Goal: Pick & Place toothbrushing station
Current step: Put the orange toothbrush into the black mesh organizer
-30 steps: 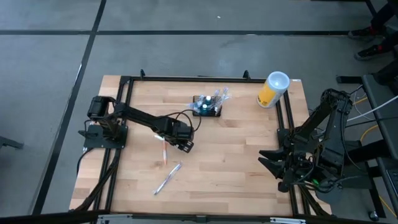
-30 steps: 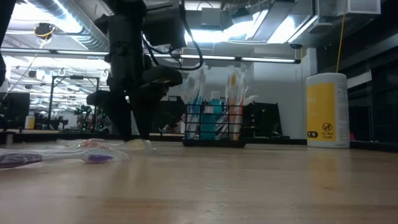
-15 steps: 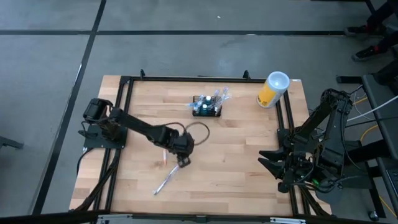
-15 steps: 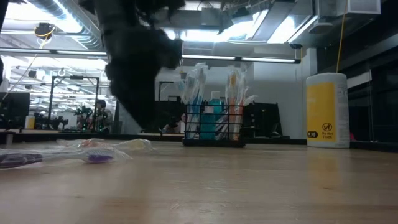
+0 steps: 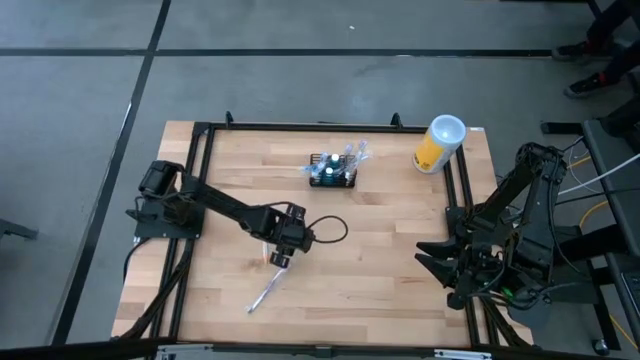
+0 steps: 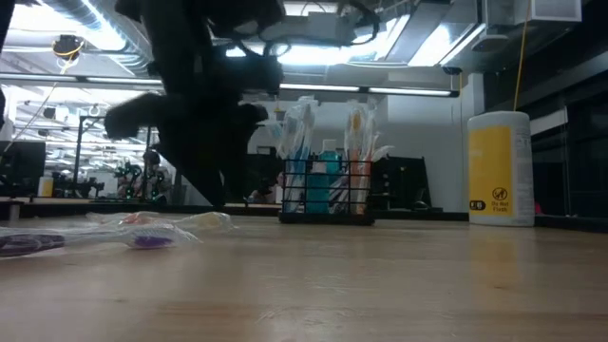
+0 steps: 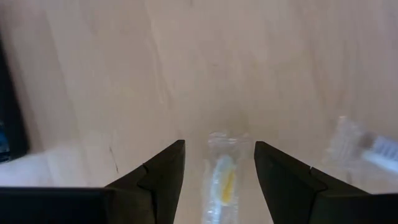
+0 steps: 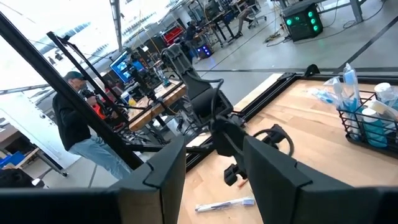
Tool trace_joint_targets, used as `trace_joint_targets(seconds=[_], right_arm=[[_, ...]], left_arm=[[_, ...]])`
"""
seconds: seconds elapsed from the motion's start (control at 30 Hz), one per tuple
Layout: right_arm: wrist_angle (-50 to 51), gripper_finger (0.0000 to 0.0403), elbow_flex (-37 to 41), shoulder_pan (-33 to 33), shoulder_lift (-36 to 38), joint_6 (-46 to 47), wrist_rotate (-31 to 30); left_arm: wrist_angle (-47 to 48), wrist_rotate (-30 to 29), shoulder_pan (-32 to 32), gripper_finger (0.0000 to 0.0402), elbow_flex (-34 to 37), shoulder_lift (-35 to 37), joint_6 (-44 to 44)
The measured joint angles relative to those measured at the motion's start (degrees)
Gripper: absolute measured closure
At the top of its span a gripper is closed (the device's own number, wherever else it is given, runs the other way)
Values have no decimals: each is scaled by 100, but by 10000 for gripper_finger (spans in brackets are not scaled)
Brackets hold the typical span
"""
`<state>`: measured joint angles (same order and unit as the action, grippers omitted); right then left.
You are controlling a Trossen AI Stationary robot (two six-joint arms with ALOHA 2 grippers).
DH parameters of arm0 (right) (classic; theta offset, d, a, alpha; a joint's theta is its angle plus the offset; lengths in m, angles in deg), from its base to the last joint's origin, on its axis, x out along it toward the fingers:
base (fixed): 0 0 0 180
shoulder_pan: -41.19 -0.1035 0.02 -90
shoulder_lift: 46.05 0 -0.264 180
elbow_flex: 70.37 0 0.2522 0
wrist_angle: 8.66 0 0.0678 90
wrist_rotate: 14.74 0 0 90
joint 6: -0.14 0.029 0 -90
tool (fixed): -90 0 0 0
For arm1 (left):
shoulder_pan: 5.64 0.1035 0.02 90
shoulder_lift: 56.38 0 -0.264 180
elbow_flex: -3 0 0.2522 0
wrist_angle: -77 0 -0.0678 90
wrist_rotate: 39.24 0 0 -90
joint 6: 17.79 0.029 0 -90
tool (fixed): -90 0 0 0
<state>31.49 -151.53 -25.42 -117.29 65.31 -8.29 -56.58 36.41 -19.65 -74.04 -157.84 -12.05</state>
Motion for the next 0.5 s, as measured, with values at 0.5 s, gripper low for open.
trace_joint_targets(seconds=[0.5], right_arm=[[-22, 239, 1, 0, 0, 39, -46]], left_arm=[[-109, 692, 280, 216, 0, -119, -31]])
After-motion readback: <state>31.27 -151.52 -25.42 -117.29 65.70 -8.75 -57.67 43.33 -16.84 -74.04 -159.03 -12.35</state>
